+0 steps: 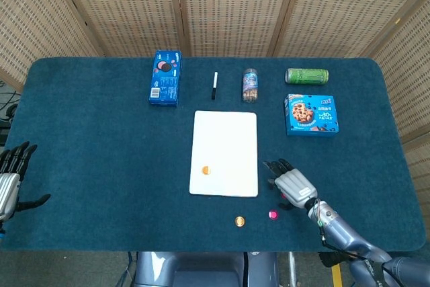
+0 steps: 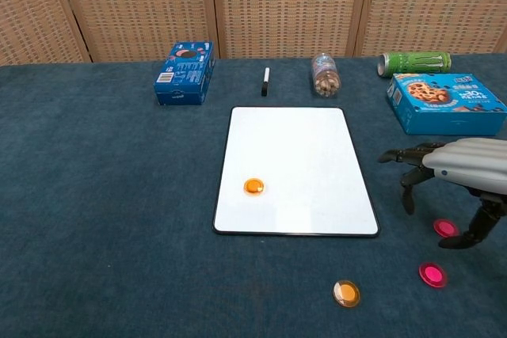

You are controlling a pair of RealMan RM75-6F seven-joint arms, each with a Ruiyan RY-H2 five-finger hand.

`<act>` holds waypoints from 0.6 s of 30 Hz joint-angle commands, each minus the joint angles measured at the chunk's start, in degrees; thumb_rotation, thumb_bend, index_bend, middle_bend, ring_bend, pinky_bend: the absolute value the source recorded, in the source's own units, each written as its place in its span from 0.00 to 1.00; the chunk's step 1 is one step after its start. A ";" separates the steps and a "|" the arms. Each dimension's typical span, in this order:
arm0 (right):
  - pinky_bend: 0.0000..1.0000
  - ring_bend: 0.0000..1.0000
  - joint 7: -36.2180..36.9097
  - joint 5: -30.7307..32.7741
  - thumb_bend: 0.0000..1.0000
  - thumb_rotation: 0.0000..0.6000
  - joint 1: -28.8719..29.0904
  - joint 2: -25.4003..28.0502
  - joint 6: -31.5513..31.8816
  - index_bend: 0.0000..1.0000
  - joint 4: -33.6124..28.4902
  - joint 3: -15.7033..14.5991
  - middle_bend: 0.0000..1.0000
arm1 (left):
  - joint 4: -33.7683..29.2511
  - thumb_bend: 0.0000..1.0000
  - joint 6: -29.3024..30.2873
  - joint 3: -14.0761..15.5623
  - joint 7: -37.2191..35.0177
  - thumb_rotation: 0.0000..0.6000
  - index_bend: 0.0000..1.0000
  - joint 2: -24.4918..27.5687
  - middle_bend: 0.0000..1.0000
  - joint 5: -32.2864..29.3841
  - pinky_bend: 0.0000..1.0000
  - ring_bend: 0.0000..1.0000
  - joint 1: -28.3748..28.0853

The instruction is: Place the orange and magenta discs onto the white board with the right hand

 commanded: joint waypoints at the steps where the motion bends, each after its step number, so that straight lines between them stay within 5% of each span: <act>1: 0.00 0.00 -0.08 0.32 0.26 1.00 -0.13 -0.19 -0.44 0.42 0.46 0.30 0.00 | 0.01 0.00 -0.04 -0.03 -0.01 1.00 0.00 0.01 0.00 -0.06 0.00 0.00 -0.02; 18: 0.00 0.00 1.23 0.97 0.26 1.00 -1.01 -1.30 -3.39 0.42 5.10 0.90 0.00 | -0.02 0.00 -0.31 -0.06 0.59 1.00 0.00 -0.21 0.00 -0.34 0.00 0.00 -0.19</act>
